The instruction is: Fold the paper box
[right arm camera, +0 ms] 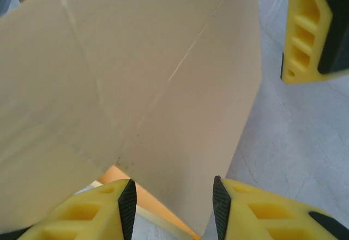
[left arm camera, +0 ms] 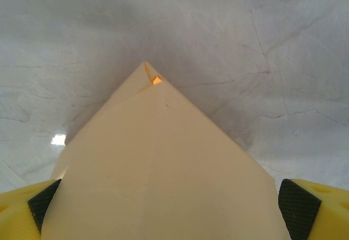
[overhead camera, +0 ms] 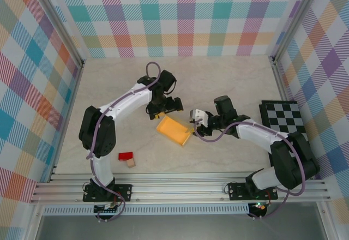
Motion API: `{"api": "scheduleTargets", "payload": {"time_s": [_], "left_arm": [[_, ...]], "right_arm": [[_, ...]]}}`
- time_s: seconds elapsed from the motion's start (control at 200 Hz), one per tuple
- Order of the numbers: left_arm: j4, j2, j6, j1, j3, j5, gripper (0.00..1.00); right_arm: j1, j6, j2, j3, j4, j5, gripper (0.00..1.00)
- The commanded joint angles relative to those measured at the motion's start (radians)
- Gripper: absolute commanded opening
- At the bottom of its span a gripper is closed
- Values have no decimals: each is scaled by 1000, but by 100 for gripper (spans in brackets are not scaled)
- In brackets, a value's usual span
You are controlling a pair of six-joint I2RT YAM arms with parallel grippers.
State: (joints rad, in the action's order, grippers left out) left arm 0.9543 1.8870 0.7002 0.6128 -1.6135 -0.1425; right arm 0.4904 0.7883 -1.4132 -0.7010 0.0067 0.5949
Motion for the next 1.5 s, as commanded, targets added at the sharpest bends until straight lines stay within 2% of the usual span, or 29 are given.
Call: {"api": "scheduleTargets", "payload": {"time_s": [0.0,0.15,0.375,0.455,0.51,0.615,0.745,1.025,1.235,1.495], "left_arm": [[-15,-49,67,38,14,-62,100],[-26,-60,102,54,6,-73,100],[-58,-68,135,59,43,-87,98],[-76,-66,134,64,61,-87,92],[-79,-63,123,67,67,-72,84],[-52,-57,77,68,80,-12,73],[-14,-51,2,69,106,41,71],[49,-53,-123,88,206,189,70],[42,-67,-135,91,244,182,69],[139,-72,-184,97,206,314,77]], "right_arm": [[19,-43,-13,5,57,-3,42],[22,-78,-20,8,108,-26,35],[22,-58,-29,0,96,-27,31],[23,-43,-32,-2,81,-32,27],[27,-32,-29,2,80,-39,27],[35,6,-30,2,55,-59,28],[54,73,-36,-9,-6,-80,28],[86,143,-45,-23,-82,-143,28],[114,173,-64,-24,-114,-196,27],[119,174,-56,-33,-150,-219,28]]}}
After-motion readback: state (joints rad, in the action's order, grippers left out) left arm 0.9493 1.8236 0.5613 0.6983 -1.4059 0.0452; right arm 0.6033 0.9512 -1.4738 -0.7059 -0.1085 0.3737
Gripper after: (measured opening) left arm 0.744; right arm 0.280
